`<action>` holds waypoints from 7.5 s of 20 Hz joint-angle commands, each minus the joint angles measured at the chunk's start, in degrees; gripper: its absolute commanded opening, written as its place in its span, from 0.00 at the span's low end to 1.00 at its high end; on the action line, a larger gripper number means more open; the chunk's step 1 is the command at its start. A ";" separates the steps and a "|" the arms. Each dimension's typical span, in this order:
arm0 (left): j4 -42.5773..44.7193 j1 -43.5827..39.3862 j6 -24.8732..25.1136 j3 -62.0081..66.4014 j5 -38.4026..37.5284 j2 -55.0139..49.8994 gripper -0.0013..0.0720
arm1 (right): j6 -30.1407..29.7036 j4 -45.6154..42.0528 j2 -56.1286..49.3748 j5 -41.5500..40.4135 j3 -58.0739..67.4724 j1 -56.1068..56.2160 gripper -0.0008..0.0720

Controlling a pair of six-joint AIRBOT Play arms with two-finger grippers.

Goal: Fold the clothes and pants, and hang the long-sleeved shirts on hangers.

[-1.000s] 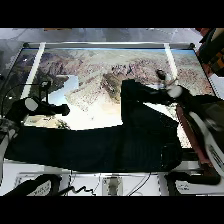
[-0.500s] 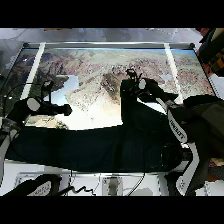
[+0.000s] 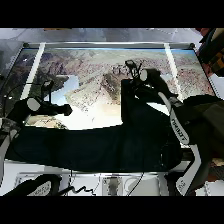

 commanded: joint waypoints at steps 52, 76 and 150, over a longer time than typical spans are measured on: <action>-43.85 -41.09 -3.23 59.28 9.86 -59.71 0.05 | 7.30 -5.55 79.03 43.32 -54.18 -0.04 0.05; 18.75 -9.68 10.75 62.12 -49.83 -14.32 0.05 | 7.65 -15.58 51.60 -33.44 -54.25 -0.04 0.05; 14.82 21.90 -19.65 26.51 12.61 -26.38 0.06 | 10.32 -8.98 42.01 -30.58 -52.30 -8.20 0.54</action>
